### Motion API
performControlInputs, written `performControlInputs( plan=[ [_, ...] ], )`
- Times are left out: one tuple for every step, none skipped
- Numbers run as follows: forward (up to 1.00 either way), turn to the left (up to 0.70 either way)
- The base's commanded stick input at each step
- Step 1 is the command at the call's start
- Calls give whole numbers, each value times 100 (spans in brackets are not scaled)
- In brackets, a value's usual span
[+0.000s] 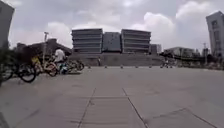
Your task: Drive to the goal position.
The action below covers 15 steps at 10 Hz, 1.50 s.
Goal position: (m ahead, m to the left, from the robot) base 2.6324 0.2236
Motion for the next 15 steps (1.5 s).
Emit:
performControlInputs(
  plan=[
    [70,0],
    [70,0],
    [70,0],
    [70,0],
    [70,0],
    [70,0],
    [70,0],
    [70,0],
    [70,0],
    [70,0],
    [70,0],
    [70,0],
    [70,0],
    [70,0],
    [70,0]
  ],
)
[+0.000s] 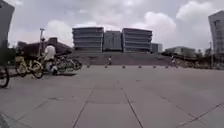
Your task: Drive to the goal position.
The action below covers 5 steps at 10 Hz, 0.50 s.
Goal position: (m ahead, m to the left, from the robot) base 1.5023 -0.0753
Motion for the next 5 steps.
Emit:
performControlInputs(
  plan=[
    [70,0],
    [70,0],
    [70,0],
    [70,0],
    [70,0]
  ],
)
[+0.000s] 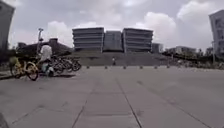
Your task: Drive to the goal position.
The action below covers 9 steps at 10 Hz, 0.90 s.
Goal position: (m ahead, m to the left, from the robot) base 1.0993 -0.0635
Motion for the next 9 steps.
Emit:
performControlInputs(
  plan=[
    [70,0],
    [70,0],
    [70,0],
    [70,0],
    [70,0],
    [70,0],
    [70,0],
    [70,0],
    [70,0]
  ],
)
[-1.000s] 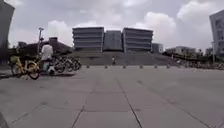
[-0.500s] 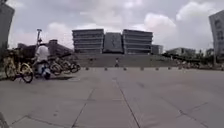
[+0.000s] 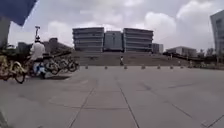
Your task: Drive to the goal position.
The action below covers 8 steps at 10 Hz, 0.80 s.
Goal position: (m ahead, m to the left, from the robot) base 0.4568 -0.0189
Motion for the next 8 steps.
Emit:
performControlInputs(
  plan=[
    [70,0],
    [70,0],
    [70,0],
    [70,0],
    [70,0],
    [70,0],
    [70,0],
    [70,0]
  ],
)
